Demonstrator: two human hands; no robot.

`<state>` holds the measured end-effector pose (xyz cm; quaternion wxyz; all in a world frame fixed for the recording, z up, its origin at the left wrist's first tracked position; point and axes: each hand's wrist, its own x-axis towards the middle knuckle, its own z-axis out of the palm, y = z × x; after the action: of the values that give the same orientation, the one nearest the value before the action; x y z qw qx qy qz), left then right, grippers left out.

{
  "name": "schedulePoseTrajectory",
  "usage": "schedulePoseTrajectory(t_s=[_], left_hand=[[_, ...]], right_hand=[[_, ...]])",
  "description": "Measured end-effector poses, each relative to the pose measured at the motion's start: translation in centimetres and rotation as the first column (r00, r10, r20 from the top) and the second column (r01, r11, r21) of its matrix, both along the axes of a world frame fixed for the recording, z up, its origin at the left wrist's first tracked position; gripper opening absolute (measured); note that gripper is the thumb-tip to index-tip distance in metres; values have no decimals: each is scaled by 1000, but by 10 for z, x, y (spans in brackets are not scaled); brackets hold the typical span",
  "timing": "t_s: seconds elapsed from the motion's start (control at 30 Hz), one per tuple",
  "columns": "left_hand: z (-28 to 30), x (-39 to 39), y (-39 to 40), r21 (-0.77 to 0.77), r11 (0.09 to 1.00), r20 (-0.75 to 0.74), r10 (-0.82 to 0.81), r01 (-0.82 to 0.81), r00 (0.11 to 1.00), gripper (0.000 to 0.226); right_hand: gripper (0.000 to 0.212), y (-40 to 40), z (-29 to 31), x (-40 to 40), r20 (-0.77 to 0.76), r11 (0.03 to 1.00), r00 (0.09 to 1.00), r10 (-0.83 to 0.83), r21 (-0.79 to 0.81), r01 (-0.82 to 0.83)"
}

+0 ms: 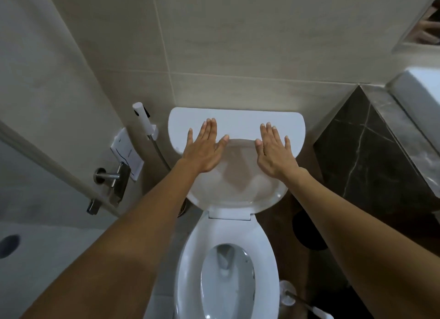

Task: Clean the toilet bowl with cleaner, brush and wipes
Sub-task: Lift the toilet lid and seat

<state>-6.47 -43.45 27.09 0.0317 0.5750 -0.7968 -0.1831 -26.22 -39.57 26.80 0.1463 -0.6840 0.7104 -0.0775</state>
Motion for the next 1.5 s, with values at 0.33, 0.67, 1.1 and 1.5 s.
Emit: schedulePoseTrajectory(t_s=[0.33, 0.67, 1.1, 1.5], left_hand=[[-1, 0, -3, -25, 1000, 17, 3, -3, 1000, 69], [26, 18, 28, -127, 992, 101, 27, -14, 995, 70], [12, 68, 159, -60, 995, 158, -68, 78, 985, 69], [-119, 70, 290, 116, 987, 207, -137, 115, 969, 66]], right_hand=[[57, -2, 0, -1, -8, 1000, 1000, 12, 3, -12], [63, 29, 15, -1, -84, 995, 992, -93, -43, 90], [63, 183, -11, 50, -95, 989, 986, -133, 53, 139], [62, 315, -127, 69, -101, 966, 989, -106, 224, 126]])
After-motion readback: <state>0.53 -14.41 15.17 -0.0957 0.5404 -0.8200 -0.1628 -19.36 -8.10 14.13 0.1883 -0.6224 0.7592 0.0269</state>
